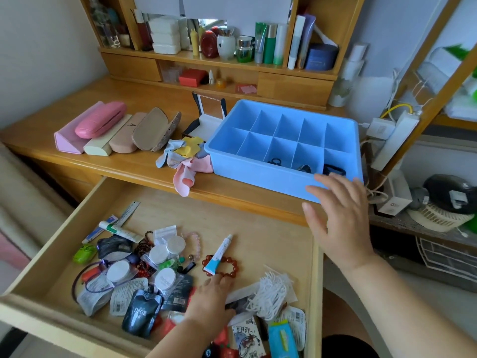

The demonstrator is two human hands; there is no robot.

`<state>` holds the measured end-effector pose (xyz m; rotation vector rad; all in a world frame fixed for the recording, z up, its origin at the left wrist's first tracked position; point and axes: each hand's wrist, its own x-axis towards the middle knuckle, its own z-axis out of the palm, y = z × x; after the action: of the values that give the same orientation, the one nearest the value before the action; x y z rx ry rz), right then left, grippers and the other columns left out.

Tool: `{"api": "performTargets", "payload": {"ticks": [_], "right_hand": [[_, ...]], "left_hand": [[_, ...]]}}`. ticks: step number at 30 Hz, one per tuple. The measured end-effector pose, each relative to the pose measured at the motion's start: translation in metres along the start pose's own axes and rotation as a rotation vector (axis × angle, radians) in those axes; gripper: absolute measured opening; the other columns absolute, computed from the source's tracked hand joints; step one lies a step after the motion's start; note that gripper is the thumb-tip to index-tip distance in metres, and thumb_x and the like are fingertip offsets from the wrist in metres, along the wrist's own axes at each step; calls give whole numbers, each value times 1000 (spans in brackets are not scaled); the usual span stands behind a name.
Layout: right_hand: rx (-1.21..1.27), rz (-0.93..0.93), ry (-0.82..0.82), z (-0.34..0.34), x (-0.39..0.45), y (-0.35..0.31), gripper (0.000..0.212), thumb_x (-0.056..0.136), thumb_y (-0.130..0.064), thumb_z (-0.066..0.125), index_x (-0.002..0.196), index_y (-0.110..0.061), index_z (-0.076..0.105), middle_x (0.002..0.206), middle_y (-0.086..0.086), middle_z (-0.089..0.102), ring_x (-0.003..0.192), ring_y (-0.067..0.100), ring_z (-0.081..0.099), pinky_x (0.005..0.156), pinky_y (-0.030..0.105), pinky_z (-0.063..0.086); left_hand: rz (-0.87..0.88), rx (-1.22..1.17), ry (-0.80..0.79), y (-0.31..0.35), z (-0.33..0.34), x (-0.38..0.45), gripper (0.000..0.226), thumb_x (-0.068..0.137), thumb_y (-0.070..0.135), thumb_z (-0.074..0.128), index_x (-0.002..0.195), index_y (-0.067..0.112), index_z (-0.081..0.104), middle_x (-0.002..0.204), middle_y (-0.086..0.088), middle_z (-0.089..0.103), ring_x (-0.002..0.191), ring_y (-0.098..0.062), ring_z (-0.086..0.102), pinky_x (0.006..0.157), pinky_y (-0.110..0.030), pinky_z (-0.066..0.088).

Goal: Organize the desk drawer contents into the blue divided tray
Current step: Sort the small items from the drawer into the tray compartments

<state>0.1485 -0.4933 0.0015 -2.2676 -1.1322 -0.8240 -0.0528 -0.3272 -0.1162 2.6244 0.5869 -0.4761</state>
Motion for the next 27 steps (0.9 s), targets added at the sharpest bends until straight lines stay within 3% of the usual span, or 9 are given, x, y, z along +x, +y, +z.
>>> {"api": "performTargets", "payload": {"ticks": [5, 7, 10, 12, 15, 18, 21, 24, 27], "right_hand": [[283, 17, -506, 28, -72, -53, 31, 91, -32, 51, 119, -23, 62, 128, -6, 57, 122, 13, 48, 106, 44, 39], [346, 106, -741, 36, -88, -58, 43, 92, -41, 50, 134, -33, 48, 146, -12, 39, 134, 10, 32, 117, 34, 21], [316, 102, -882, 43, -94, -61, 55, 89, -56, 45, 141, -42, 34, 156, -15, 16, 141, 8, 14, 115, 28, -4], [257, 115, -866, 43, -88, -64, 52, 89, -54, 47, 138, -39, 41, 154, -14, 23, 140, 8, 19, 116, 31, -1], [303, 149, -735, 40, -72, -68, 39, 92, -41, 52, 130, -35, 53, 137, -16, 50, 127, 4, 42, 107, 21, 23], [295, 193, -628, 34, -54, -73, 28, 95, -39, 47, 116, -33, 65, 104, -13, 70, 96, 8, 62, 80, 23, 45], [241, 225, -666, 31, -37, -82, 24, 95, -38, 46, 98, -28, 68, 78, -5, 67, 75, 15, 61, 60, 28, 41], [424, 443, -652, 32, -27, -83, 14, 88, -36, 59, 98, -30, 67, 88, -15, 65, 84, 7, 59, 64, 19, 43], [943, 908, -512, 28, -19, -76, 61, 77, -41, 73, 132, -34, 47, 123, -17, 53, 114, 6, 49, 90, 21, 39]], "left_hand": [[-78, -128, -75, 4, -4, 0, 15, 78, 30, 59, 93, 27, 57, 91, 7, 56, 83, -12, 53, 70, -24, 44], [-40, -175, 18, 2, -11, -3, 8, 84, 28, 58, 88, 28, 51, 92, 7, 57, 82, -11, 54, 70, -23, 44], [72, -72, 201, -1, -36, -13, 8, 88, 21, 53, 93, 25, 49, 86, 4, 62, 78, -17, 57, 66, -28, 47], [215, 71, 367, -1, -58, -22, 17, 77, 7, 63, 86, 20, 57, 69, 1, 60, 62, -19, 55, 51, -27, 47], [317, 121, 526, -2, -86, -34, 31, 54, -5, 79, 68, 16, 61, 46, 3, 49, 37, -15, 41, 30, -20, 34], [241, 40, 619, -3, -100, -39, 20, 70, -1, 75, 80, 15, 68, 50, 0, 56, 40, -21, 52, 33, -27, 43], [177, -47, 667, 0, -107, -42, 14, 80, 5, 68, 85, 18, 69, 58, 2, 60, 48, -19, 55, 41, -28, 43], [67, -203, 569, -2, -112, -43, 12, 87, 15, 58, 92, 23, 66, 67, 3, 64, 59, -15, 57, 55, -34, 47], [35, -382, 494, -3, -115, -47, 13, 86, 16, 60, 90, 27, 66, 65, 2, 64, 58, -14, 57, 55, -33, 48]]}}
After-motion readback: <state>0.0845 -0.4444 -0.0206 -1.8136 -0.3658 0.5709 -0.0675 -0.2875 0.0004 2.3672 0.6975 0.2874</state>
